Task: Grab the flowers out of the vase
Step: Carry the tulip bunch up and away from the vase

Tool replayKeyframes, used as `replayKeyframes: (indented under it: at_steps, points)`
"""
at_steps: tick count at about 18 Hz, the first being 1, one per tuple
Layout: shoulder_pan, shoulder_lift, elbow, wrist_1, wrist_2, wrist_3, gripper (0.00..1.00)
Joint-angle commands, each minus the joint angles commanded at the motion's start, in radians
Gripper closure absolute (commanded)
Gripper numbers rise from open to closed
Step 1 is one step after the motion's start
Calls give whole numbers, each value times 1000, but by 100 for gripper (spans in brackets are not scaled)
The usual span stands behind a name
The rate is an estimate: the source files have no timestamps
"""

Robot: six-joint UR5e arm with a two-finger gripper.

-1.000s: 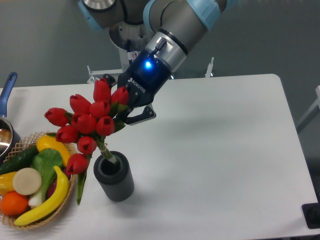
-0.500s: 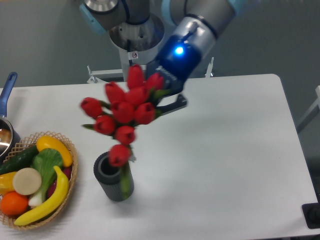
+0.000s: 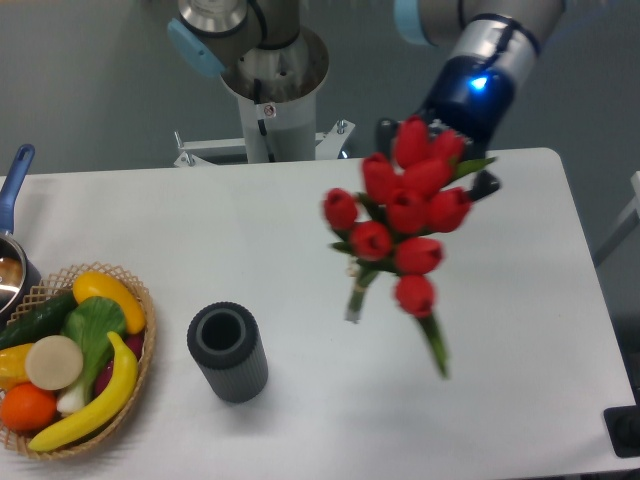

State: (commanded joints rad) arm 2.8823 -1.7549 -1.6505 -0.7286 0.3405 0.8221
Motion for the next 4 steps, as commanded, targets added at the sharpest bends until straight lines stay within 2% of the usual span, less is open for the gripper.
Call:
replayKeyframes:
  at_steps: [4]
  points:
    - [15, 2, -29, 2, 0, 12, 76]
